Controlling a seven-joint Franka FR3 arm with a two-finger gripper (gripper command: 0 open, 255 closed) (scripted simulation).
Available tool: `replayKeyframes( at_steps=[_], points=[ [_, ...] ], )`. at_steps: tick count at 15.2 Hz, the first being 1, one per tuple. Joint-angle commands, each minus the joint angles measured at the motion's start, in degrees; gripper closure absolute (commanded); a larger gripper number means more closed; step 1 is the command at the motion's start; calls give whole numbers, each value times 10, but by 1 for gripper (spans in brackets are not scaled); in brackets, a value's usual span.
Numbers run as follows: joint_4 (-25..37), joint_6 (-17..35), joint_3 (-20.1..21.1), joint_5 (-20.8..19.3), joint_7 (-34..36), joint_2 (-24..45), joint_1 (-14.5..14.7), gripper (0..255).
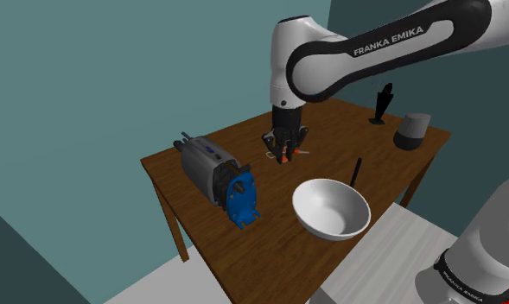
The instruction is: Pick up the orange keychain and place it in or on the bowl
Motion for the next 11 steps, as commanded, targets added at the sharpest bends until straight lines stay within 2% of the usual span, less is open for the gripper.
replayKeyframes(
  at_steps=[1, 3, 11],
  points=[
    [11, -16, -1, 1, 0, -4, 0, 255],
    [21, -28, -2, 2, -1, -7, 0, 255],
    [-121, -52, 2, 70, 7, -182, 46, 255]
  ],
)
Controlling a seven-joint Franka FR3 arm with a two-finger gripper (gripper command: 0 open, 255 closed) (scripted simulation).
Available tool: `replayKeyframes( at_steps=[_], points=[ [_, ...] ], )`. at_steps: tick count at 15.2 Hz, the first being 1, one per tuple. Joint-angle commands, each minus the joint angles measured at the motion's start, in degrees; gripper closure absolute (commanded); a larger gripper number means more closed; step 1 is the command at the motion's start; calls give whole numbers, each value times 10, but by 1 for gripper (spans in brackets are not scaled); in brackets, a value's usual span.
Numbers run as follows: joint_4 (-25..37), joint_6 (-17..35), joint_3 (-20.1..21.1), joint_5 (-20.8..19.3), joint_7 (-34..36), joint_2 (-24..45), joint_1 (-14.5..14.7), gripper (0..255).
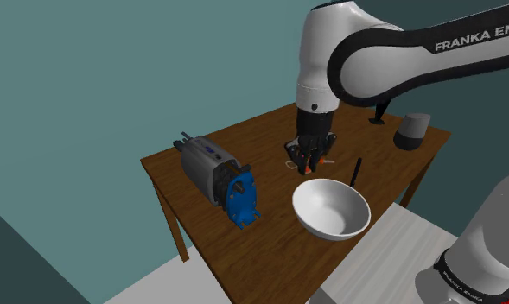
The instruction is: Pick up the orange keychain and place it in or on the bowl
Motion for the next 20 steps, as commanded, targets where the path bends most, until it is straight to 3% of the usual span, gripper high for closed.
replayKeyframes(
  at_steps=[1, 7, 20],
  points=[
    [-29, -12, 1, 16, 5, -43, 14, 255],
    [-103, -59, 8, 59, 32, -167, 65, 255],
    [-188, 47, 37, 82, 28, -145, 72, 255]
  ],
)
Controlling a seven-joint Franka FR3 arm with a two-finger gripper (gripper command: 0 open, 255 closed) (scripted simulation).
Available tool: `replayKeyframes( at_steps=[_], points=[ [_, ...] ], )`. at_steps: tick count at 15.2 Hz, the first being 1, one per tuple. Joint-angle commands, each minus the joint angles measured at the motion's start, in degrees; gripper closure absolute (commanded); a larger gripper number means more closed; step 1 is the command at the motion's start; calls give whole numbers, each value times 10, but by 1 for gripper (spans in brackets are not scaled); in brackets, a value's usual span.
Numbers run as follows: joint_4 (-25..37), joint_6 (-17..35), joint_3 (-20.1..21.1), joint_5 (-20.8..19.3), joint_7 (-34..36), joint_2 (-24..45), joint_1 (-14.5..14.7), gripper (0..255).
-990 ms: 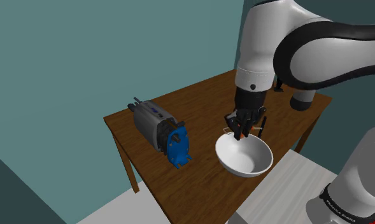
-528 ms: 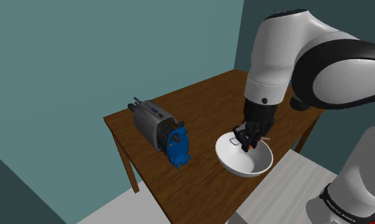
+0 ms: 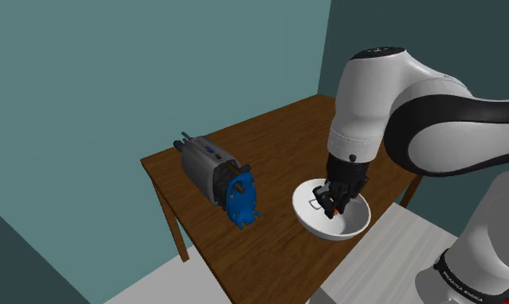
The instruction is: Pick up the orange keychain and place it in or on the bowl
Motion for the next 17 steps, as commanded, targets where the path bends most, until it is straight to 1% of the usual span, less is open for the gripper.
replayKeyframes(
  at_steps=[1, 2, 9, 10, 15, 17],
  points=[
    [-13, 18, 5, 4, -1, 5, 1, 255],
    [-17, 24, 7, 5, -1, 7, 1, 255],
    [-16, 24, 7, 5, -1, 7, 1, 255],
    [-16, 24, 7, 5, -1, 7, 1, 0],
    [-16, 24, 7, 5, -1, 7, 1, 0],
    [14, -19, -6, -4, 0, -6, -1, 0]
  ],
)
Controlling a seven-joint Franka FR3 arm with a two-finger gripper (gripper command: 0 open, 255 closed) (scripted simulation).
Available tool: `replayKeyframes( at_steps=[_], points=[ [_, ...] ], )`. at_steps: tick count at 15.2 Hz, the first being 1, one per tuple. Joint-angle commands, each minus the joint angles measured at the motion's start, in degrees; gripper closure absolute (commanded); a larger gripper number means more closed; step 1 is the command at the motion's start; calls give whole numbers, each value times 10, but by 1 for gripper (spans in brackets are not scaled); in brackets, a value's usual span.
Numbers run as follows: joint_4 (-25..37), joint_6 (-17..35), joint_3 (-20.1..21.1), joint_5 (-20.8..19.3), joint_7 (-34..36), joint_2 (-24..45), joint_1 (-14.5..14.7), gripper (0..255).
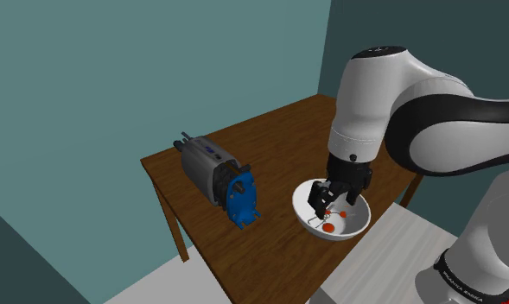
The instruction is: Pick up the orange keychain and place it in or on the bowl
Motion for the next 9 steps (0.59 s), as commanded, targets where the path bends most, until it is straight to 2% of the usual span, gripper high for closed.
replayKeyframes(
  at_steps=[1, 2, 9],
  points=[
    [30, -39, -11, -9, 1, -8, -3, 0],
    [43, -55, -15, -13, 1, -11, -4, 0],
    [43, -55, -15, -13, 1, -11, -4, 0]
  ],
)
